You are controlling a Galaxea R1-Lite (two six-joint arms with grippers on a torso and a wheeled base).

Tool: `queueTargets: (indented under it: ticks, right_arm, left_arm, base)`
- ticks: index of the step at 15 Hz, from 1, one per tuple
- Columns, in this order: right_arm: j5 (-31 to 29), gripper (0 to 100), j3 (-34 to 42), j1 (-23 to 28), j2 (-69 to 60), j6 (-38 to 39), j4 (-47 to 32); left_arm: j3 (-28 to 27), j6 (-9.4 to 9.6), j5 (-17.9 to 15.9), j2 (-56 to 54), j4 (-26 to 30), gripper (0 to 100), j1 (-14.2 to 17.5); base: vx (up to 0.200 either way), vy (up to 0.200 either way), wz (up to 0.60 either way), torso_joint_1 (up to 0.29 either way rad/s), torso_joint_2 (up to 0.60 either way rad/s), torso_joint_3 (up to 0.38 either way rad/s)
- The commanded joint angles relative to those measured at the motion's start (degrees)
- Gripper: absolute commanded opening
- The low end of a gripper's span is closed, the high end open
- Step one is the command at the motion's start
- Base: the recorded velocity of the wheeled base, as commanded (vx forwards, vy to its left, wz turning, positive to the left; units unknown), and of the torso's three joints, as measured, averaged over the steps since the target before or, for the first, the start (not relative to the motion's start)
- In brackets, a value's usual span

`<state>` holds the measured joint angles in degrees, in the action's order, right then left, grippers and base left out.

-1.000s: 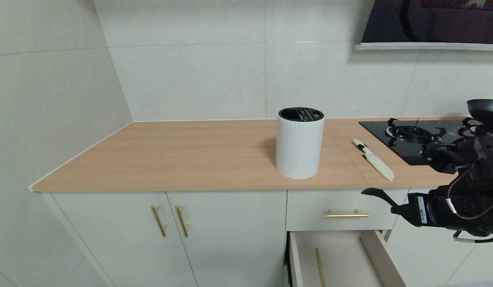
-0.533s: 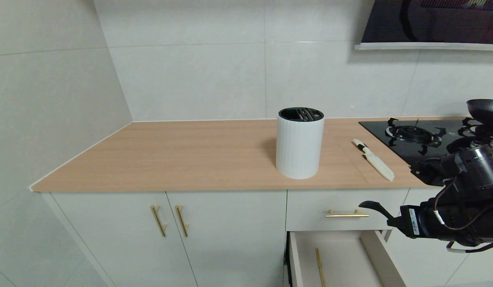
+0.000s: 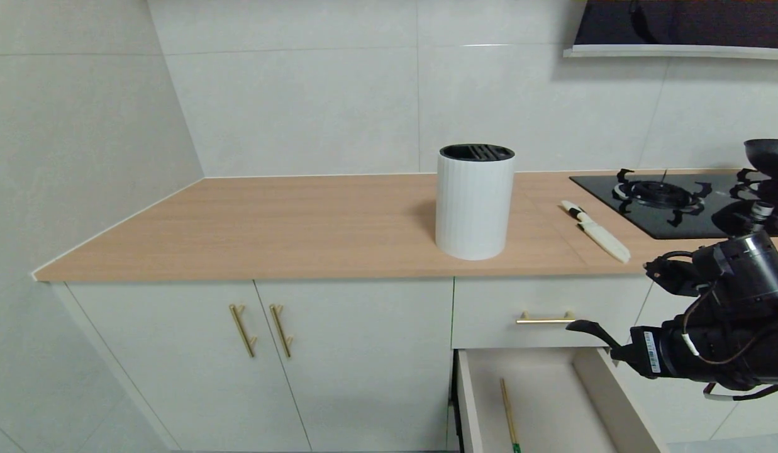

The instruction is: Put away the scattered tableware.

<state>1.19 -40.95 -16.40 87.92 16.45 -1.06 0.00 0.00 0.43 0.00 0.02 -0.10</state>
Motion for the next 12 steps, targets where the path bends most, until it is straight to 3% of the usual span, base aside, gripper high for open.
queueTargets:
  ticks: [1,12]
  right_arm:
    - [0.04,0,-0.01,-0.04,0.24,-0.01,0.01]
    - [-0.05,0,0.17,-0.04,0.32,-0.10,-0.08]
  left_arm:
    - [0.00,0.00,0.01,0.00,-0.02,100,0.01]
    - [0.00,0.00,0.01,0.00,-0.02,100,0.01]
  base:
    - [0.000,0.000,0.00,-0.198,0.50,0.300]
    - [0.000,0.000,0.00,-0.168,0.47,0.297]
